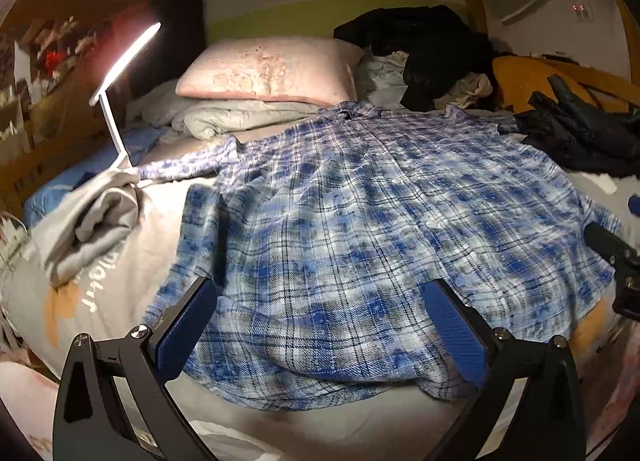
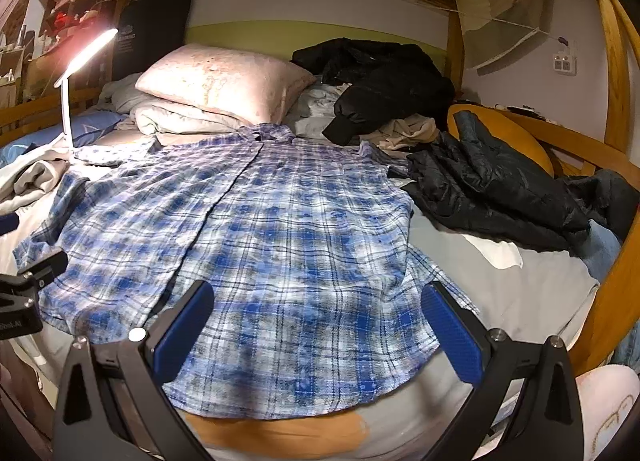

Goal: Fold large clothes

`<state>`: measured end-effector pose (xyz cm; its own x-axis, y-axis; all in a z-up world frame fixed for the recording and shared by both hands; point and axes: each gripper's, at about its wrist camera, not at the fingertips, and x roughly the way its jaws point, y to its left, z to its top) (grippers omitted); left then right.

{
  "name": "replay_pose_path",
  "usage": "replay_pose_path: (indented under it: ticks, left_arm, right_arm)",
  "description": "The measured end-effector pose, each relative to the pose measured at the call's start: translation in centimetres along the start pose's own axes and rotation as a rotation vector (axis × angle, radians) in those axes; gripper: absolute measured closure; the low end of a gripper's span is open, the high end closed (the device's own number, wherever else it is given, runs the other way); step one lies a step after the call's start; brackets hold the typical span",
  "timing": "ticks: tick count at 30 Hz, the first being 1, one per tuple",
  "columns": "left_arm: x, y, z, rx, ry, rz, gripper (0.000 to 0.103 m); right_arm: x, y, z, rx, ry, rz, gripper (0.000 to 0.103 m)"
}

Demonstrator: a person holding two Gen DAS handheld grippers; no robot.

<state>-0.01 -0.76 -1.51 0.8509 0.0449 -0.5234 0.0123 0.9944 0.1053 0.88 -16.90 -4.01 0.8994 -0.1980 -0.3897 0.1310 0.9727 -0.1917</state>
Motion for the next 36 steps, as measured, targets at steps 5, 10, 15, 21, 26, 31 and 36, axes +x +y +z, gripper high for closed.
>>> replay_pose_path:
  ticks: [5, 10, 15, 21, 26, 31, 36]
  left_arm:
    - [0.3, 0.4, 0.0, -0.013, 0.023, -0.011, 0.000]
    - [0.4, 0.8, 0.0, -0.032, 0.044, -0.049, 0.000]
    - [0.4, 0.5, 0.0, 0.003, 0.046, -0.040, 0.000]
    - [0.2, 0.8, -0.2, 0.016, 0.040, -0.035, 0.000]
    - [0.1, 1.2, -0.4, 0.010, 0.039, -0.035, 0.000]
    - [0.0, 1.1, -0.5, 0.038, 0.027, 0.000, 0.000]
    - [0.2, 0.3, -1.1, 0.078, 0.076, -0.071, 0.000]
  right_arm:
    - [0.2, -0.1, -0.1, 0.000, 0.013, -0.002, 0.000]
    - [0.5, -0.3, -0.1, -0.007, 0.027, -0.010, 0.000]
    - [1.1, 0.5, -0.5, -0.068, 0.083, 0.077, 0.000]
    - [0.8, 5.2, -3.1, -0.356, 0.104, 0.132, 0.000]
    - [1.2, 7.1, -5.1, -0.490, 0.143, 0.132, 0.000]
    - [2.9, 6.6, -5.9, -0.495, 0.237, 0.099, 0.000]
    - [3.0, 3.6, -4.2, -0.360, 0.187, -0.038, 0.000]
